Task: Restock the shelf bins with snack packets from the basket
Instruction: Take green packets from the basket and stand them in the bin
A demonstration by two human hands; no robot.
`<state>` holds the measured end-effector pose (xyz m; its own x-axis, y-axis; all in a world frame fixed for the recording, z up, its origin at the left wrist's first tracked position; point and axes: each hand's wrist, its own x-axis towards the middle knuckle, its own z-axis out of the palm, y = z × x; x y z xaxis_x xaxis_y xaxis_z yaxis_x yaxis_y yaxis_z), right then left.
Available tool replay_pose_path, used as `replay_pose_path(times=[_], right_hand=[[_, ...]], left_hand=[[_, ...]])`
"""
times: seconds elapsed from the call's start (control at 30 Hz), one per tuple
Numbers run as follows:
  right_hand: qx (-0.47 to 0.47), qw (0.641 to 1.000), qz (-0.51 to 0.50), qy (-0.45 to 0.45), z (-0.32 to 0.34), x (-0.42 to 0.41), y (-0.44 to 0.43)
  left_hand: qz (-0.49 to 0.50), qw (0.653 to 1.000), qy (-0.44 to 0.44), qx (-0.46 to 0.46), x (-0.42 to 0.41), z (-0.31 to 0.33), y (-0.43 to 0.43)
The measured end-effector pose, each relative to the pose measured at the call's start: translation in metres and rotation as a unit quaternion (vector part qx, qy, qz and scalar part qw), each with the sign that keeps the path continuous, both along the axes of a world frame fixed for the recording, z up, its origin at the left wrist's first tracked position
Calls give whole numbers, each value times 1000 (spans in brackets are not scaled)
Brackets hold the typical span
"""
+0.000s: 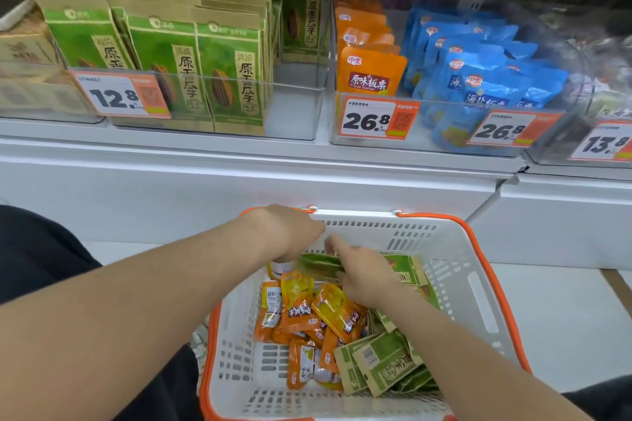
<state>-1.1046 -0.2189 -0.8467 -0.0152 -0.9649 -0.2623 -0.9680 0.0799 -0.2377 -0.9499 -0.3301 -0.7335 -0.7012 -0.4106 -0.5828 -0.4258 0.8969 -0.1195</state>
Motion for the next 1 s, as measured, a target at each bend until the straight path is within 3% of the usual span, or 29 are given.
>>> replay_pose_path(times=[0.13, 0.27, 0.37, 0.47, 0.6, 0.67, 0.8, 0.93, 1.0], right_hand=[[-38, 977, -80, -194, 34, 10, -19], [-182, 894, -169, -373, 53, 27, -29], [-339, 853, -200, -342, 62, 36, -27], [-410, 828, -225, -309, 83, 37, -29], [-482, 816, -202, -248, 121, 39, -36], [-501, 816, -162, -237, 141, 46, -34], [-488, 756, -214, -379, 169, 55, -36], [-417, 785, -165, -428, 192, 60, -35], [-417, 779, -145, -446, 206, 61, -39]], left_hand=[[81, 995, 30, 47, 8, 1, -13], [134, 985, 35, 108, 17, 24, -25], [170, 962, 101, 189, 22, 47, -26], [210, 927, 210, 227, 28, 66, -24], [261, 824, 398, 308, 25, 79, -9], [241, 799, 470, 289, 21, 86, -2], [213, 797, 553, 115, 19, 102, -5], [248, 699, 669, 48, 23, 124, -15], [234, 667, 707, 36, 23, 136, -16]])
